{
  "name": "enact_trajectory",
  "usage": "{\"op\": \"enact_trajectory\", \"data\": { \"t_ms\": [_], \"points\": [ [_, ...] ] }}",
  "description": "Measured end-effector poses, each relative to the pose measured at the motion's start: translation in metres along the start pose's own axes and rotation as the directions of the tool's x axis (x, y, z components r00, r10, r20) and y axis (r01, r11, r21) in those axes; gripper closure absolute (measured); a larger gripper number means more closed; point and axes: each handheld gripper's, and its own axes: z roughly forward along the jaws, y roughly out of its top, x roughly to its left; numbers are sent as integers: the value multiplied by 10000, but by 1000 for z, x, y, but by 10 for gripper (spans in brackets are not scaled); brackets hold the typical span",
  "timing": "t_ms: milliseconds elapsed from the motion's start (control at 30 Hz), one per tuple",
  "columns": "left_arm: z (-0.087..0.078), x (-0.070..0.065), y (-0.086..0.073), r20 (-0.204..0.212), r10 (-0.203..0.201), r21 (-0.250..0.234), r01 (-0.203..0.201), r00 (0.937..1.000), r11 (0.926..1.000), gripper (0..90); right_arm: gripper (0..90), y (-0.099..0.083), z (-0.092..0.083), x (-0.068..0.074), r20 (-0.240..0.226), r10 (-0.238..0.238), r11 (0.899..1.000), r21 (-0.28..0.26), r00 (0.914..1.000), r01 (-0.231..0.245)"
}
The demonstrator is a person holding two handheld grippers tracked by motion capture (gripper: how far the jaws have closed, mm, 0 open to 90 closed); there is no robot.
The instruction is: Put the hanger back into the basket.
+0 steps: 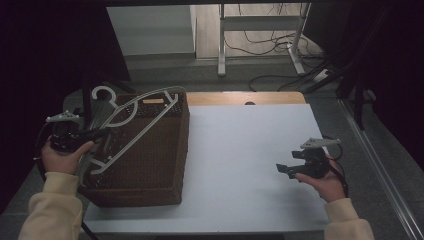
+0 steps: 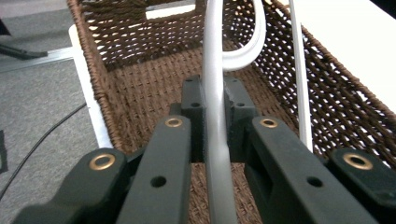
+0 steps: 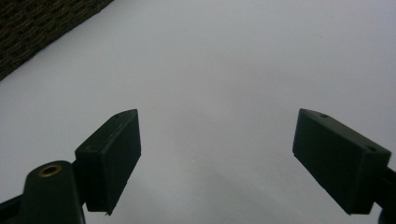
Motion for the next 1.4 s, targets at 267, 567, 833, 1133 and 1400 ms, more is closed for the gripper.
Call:
{"op": "enact_trajectory", "data": {
  "t_ms": [267, 567, 833, 1133, 1400],
  "points": [
    [7, 7, -5, -197, -86, 183, 90, 9998, 9998, 818, 152, 0, 1, 0, -2, -12, 10000, 40, 10000, 12],
    [20, 9, -10, -114, -28, 503, 34, 9999, 9987, 806, 152, 0, 1, 0, -25, -8, 10000, 59, 10000, 8],
    [27, 3, -13, -121, 528, 1029, -513, 9985, 9934, 275, 150, -1, 2, 0, -70, -10, 9999, 166, 10000, 11],
    [20, -12, -13, 672, 874, 769, -925, 9939, 9927, 238, 148, -1, 2, 0, -113, -1, 9998, 179, 9999, 3],
    [18, -34, -18, 1491, 1123, 420, -1197, 9824, 9919, 223, 152, -2, 0, -4, -59, 90, 9999, -103, 9999, -91]
  ]
}}
